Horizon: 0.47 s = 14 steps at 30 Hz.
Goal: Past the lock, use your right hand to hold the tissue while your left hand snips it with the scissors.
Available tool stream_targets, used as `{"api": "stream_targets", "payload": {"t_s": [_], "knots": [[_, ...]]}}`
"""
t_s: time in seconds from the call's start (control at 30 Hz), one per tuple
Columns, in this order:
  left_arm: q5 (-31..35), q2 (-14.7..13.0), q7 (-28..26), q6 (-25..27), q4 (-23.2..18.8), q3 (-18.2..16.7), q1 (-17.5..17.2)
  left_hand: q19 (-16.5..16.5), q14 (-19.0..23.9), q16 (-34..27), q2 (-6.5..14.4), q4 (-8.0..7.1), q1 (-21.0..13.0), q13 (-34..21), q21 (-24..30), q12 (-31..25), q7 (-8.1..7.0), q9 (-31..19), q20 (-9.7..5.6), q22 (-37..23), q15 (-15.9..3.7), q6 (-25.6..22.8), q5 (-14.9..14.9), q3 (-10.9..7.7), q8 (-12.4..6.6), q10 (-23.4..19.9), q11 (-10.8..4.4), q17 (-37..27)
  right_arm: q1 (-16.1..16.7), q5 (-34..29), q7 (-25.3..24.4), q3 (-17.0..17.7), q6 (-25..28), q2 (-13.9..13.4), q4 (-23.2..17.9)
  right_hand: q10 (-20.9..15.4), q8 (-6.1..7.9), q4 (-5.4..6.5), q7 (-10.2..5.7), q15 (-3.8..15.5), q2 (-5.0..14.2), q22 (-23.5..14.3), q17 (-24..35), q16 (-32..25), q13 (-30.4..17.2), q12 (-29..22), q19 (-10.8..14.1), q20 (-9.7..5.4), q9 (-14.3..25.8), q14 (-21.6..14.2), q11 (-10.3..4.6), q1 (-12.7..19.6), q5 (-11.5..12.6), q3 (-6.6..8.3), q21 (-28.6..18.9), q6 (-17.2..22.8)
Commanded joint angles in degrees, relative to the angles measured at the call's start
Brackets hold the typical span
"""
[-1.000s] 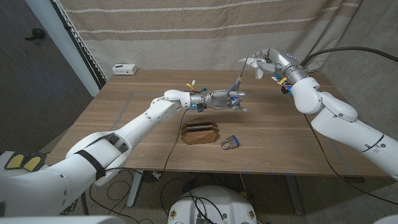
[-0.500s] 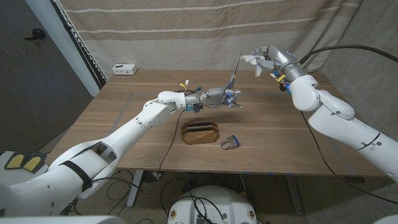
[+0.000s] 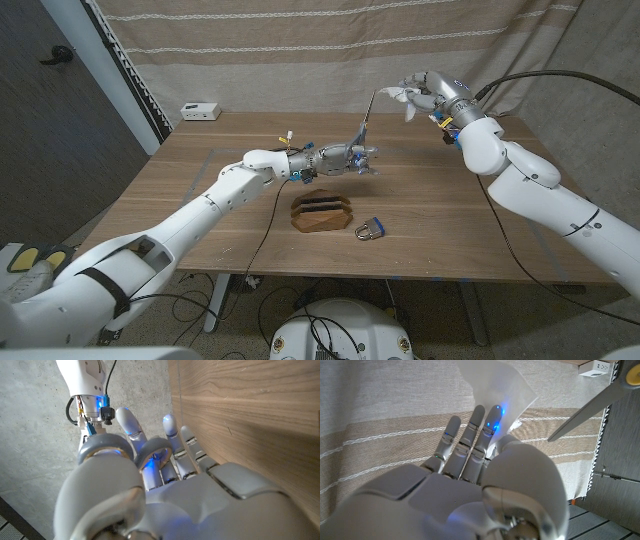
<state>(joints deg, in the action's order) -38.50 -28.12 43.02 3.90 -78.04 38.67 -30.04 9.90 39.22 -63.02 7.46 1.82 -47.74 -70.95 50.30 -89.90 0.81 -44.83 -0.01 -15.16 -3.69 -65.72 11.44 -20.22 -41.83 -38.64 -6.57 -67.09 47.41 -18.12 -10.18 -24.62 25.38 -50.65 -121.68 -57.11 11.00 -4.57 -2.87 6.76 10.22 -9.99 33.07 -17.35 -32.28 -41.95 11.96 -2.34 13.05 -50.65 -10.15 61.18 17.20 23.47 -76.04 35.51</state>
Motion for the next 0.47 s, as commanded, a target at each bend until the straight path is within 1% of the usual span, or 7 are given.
{"api": "stream_targets", "payload": {"t_s": [0.03, 0.07, 0.2, 0.3, 0.37, 0.47], "knots": [[0.6, -0.6, 0.5, -1.2, 1.7, 0.3, 0.6, -0.3, 0.7, 0.3, -0.7, 0.18, -0.2, -0.2, 0.3, -0.2, 0.14, 0.5, 0.02, 0.1, -8.22, -0.8, -0.2, -0.86, -0.10, -5.4, -4.94, -0.1, -1.9, -0.5, -1.4, -1.9, -3.0, 1.5, 3.7, -0.9, 0.15, -0.08, -0.47, 7.11, 0.26, -0.3, 0.1, 0.3, -0.1, -0.4, -0.3, -6.47, 0.0, -0.2, -1.01, 0.5, 0.3, -0.09, 0.1, 0.1], [0.3, -0.2, 1.3, -1.5, 2.8, 0.4, 0.9, -0.2, 0.8, 0.3, -0.8, 0.23, -0.1, -0.2, 0.3, -0.3, 0.12, 0.6, -0.02, 0.1, -8.22, -1.0, -0.2, -0.95, -0.14, -5.6, -4.96, -0.1, -2.0, -0.6, -1.5, -2.1, -3.4, 1.5, 4.2, -0.9, 0.14, -0.08, -0.43, 7.11, 0.27, -0.3, 0.1, 0.3, -0.1, -0.4, -0.3, -6.47, 0.0, -0.2, -1.02, 0.5, 0.3, -0.10, 0.1, 0.1], [0.3, 0.2, 1.5, -1.5, 3.3, 0.3, 1.2, -0.3, 1.1, 0.2, -1.1, 0.45, 0.2, -0.2, 0.5, -0.3, 0.22, 1.0, -0.34, 0.1, -8.32, -1.3, -0.2, -1.34, -0.11, -6.1, -4.94, -0.7, -2.9, -0.3, -1.3, -2.4, -4.4, 2.1, 5.7, -0.8, 0.14, -0.07, -0.48, 7.11, 0.29, -0.3, 0.1, 0.3, -0.2, -0.4, -0.4, -6.41, 0.0, -0.2, -1.05, 0.5, 0.4, -0.11, 0.1, 0.1], [0.5, 1.5, 3.2, -2.3, 6.6, 0.9, 2.7, -0.5, 0.9, 0.6, -1.1, 0.61, 0.5, -0.2, 0.5, -0.2, 0.10, 1.1, -0.38, 0.2, -8.32, -1.2, -0.2, -1.74, -0.10, -6.0, -4.88, -0.7, -3.3, -0.2, -1.3, -2.5, -4.9, 2.4, 6.6, -0.9, 0.14, -0.06, -0.47, 7.11, 0.30, -0.3, 0.1, 0.4, -0.2, -0.5, -0.3, -6.38, 0.0, -0.2, -1.08, 0.5, 0.4, -0.12, 0.2, 0.1], [1.1, 2.4, 4.5, -3.1, 8.7, 1.4, 3.9, -0.6, 0.9, 0.8, -1.2, 0.77, 0.6, -0.2, 0.6, -0.2, 0.37, 1.3, -0.38, 0.2, -8.31, -1.5, -0.3, -2.01, -0.12, -6.1, -4.88, -0.7, -3.3, -0.1, -1.4, -2.4, -5.0, 2.4, 6.7, -0.7, 0.17, -0.05, -0.48, 7.11, 0.30, -0.3, 0.2, 0.3, -0.2, -0.5, -0.4, -6.38, 0.0, -0.3, -1.05, 0.5, 0.4, -0.13, 0.2, 0.2], [1.4, 3.5, 6.1, -3.9, 10.8, 1.7, 5.0, -0.7, 1.0, 0.8, -1.3, 0.85, 0.8, -0.2, 0.6, -0.2, 0.30, 1.4, -0.40, 0.2, -8.29, -1.4, -0.3, -2.24, -0.07, -6.1, -4.84, -0.9, -3.3, -0.2, -1.4, -2.4, -4.8, 2.4, 6.8, -0.8, 0.16, -0.04, -0.52, 7.11, 0.32, -0.3, 0.2, 0.4, -0.2, -0.4, -0.3, -6.32, 0.0, -0.2, -1.07, 0.5, 0.4, -0.14, 0.2, 0.2]]}}
